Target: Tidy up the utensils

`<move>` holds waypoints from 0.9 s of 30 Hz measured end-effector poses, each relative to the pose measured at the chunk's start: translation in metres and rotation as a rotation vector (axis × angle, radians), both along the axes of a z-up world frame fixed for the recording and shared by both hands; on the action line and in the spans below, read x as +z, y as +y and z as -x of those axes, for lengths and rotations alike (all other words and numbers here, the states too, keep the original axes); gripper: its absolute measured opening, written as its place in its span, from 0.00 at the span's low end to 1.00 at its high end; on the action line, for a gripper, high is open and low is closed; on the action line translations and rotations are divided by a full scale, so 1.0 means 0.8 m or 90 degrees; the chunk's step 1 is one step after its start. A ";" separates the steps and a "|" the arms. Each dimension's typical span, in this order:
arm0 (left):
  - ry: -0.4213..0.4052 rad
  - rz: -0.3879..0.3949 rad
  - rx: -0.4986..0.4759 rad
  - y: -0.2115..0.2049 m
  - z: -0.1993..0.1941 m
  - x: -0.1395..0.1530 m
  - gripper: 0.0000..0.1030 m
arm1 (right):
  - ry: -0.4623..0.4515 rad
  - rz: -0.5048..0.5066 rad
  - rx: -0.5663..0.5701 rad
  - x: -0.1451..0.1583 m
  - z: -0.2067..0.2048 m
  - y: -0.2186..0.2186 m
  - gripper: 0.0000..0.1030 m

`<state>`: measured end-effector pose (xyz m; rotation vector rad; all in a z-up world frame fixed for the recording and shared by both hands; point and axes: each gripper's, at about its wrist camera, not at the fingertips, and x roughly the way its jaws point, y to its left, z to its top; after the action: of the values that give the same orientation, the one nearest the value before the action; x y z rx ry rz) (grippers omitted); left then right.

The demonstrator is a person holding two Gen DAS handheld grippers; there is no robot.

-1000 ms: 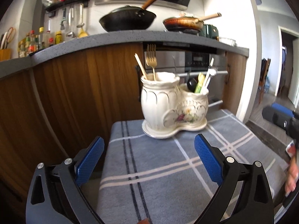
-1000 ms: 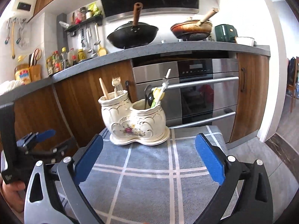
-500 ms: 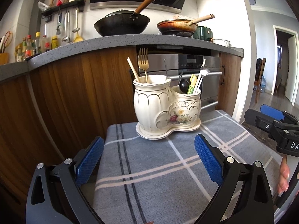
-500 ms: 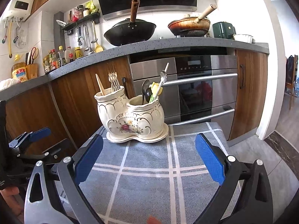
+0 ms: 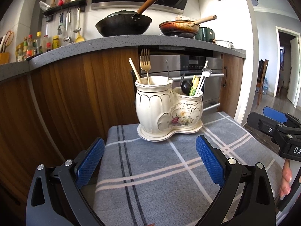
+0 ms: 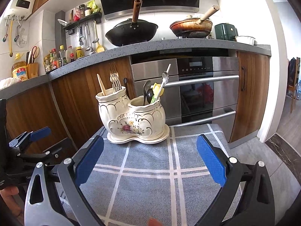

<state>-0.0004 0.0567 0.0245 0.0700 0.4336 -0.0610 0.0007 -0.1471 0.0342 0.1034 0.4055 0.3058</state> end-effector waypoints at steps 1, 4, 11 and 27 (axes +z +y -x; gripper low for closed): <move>0.000 0.002 0.000 0.000 0.000 0.000 0.94 | 0.001 0.001 0.000 0.000 0.000 0.000 0.94; 0.000 0.007 -0.001 -0.001 -0.001 0.001 0.94 | 0.000 0.002 0.002 0.000 0.000 0.001 0.94; 0.003 0.005 -0.006 -0.004 -0.002 -0.002 0.94 | -0.001 0.002 -0.001 -0.001 -0.001 0.002 0.94; 0.004 0.006 -0.005 -0.003 -0.003 -0.002 0.94 | 0.003 0.004 -0.001 -0.006 -0.004 0.002 0.94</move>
<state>0.0017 0.0540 0.0225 0.0624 0.4390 -0.0711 0.0043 -0.1454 0.0295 0.0975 0.4111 0.3030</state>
